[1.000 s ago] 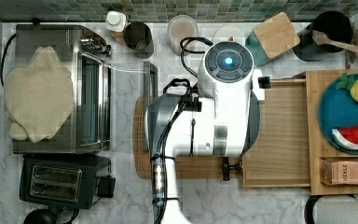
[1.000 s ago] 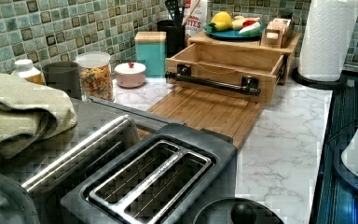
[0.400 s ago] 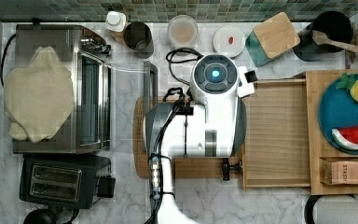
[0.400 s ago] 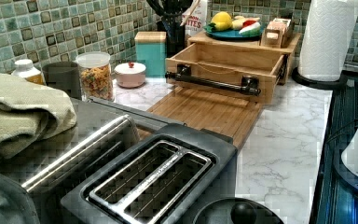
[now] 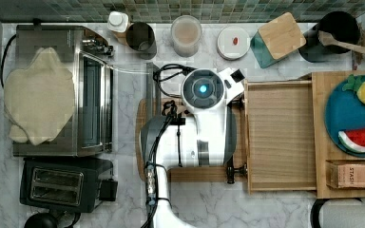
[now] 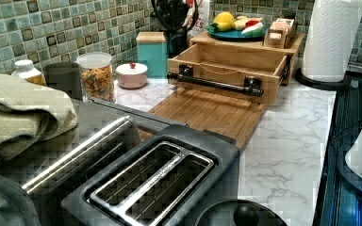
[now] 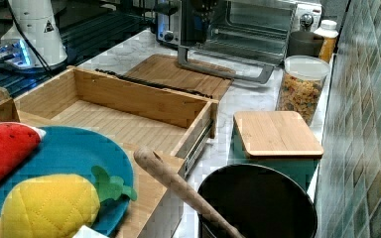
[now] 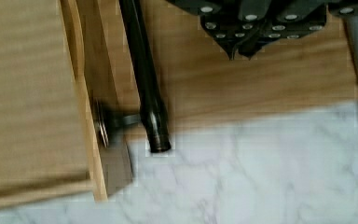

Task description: Close the drawer.

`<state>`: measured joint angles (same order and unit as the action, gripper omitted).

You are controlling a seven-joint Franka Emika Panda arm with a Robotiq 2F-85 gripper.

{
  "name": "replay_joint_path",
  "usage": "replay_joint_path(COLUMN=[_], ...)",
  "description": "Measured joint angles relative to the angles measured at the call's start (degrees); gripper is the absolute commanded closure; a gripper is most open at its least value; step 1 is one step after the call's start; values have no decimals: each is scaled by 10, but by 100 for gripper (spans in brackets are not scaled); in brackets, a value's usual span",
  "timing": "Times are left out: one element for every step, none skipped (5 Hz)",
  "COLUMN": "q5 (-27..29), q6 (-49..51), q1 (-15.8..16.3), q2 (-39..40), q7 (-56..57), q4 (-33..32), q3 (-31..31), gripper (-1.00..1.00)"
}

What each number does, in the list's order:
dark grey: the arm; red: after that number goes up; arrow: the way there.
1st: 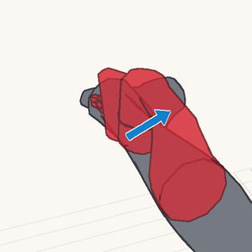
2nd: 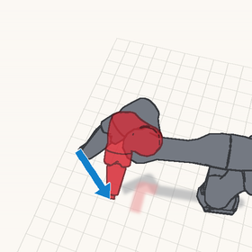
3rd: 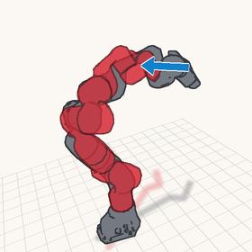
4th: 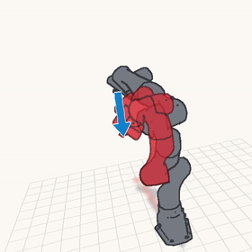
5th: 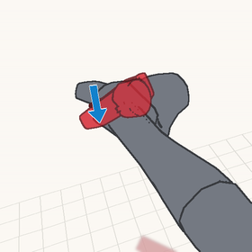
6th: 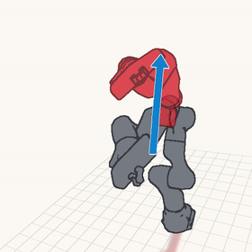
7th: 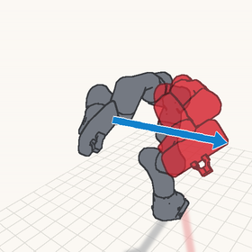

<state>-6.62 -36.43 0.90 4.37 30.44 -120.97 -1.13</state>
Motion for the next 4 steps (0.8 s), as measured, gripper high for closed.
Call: replay_joint_path(q5=[-6,-6,-6,-18], q6=[-26,-4,-65,-107], q1=[1,1,0,0], q2=[2,12,16,15], q7=[0,0,16,22], q4=[-38,-62,-96,-121], q3=[2,2,2,3], gripper=[100,100,100,100])
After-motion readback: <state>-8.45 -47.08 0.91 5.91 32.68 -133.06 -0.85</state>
